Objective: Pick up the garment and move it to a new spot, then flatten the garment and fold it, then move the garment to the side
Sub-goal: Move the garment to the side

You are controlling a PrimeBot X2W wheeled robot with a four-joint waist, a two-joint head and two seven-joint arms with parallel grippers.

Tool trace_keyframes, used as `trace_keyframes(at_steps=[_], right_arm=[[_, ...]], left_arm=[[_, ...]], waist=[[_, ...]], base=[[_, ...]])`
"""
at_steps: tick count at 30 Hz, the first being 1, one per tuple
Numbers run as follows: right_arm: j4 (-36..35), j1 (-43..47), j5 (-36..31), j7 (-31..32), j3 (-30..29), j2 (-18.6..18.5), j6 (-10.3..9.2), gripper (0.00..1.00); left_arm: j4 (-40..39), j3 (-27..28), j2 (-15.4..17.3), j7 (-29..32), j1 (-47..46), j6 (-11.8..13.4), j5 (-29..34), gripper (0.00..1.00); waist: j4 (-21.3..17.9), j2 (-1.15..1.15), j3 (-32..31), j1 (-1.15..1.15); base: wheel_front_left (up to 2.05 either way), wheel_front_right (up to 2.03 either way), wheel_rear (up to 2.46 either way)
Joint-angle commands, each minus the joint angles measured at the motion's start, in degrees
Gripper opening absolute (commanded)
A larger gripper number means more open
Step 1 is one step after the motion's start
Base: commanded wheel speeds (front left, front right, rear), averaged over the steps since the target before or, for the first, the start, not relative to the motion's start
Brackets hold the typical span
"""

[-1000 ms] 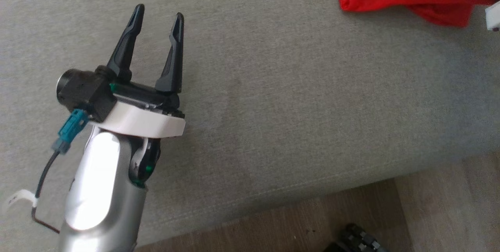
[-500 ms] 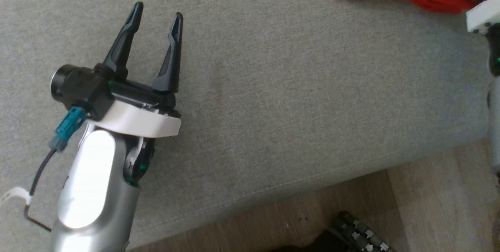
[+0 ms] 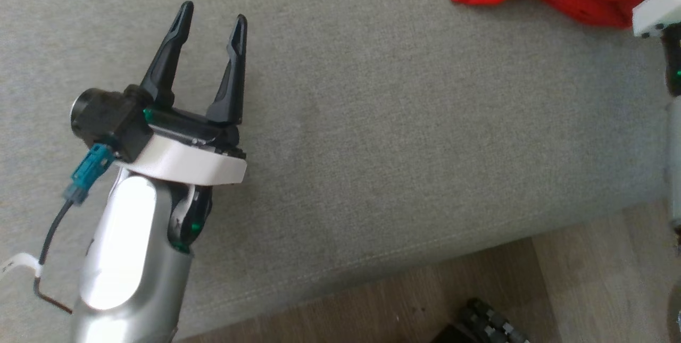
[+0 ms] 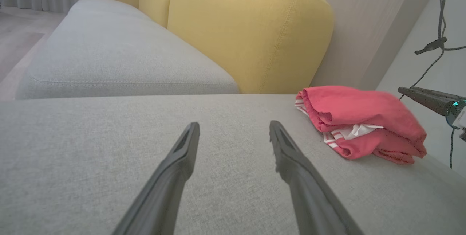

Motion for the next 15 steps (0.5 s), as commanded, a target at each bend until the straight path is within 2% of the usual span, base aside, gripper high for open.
trace_keyframes(at_steps=[1, 5, 7, 11, 15], right_arm=[[-2.7, 0.3, -1.1, -0.8, 0.1, -0.3, 0.35, 1.00], [-7.6, 2.7, -5.2, -2.1, 0.6, 0.2, 0.35, 1.00], [-10.8, 4.3, -6.0, -2.5, 1.7, 1.5, 0.35, 1.00], [-17.7, 8.3, -4.7, -2.2, 4.8, 3.8, 0.35, 1.00], [-24.5, 13.3, -1.1, -1.4, 8.4, 4.6, 0.35, 1.00]], left_arm=[[-1.8, 1.7, 0.3, -0.3, -0.4, -0.3, -0.3, 1.00], [-2.3, 3.0, -0.8, -0.3, 0.6, -0.3, -1.4, 1.00], [-2.6, 4.0, -1.3, -0.3, 1.4, -0.3, -1.9, 1.00], [-3.1, 5.5, -2.0, -0.3, 3.3, -0.3, -2.4, 1.00], [-3.5, 7.0, -2.5, -0.3, 5.2, -0.3, -3.3, 1.00]], waist=[[0.9, 0.00, -1.5, 0.00], [2.6, 0.00, -4.7, 0.00], [3.4, 0.00, -6.2, 0.00], [5.0, 0.00, -9.0, 0.00], [6.9, 0.00, -12.1, 0.00]], base=[[0.00, 0.00, 0.00], [0.00, 0.00, 0.00], [0.00, 0.00, 0.00], [0.00, 0.00, 0.00], [0.00, 0.00, 0.00]])
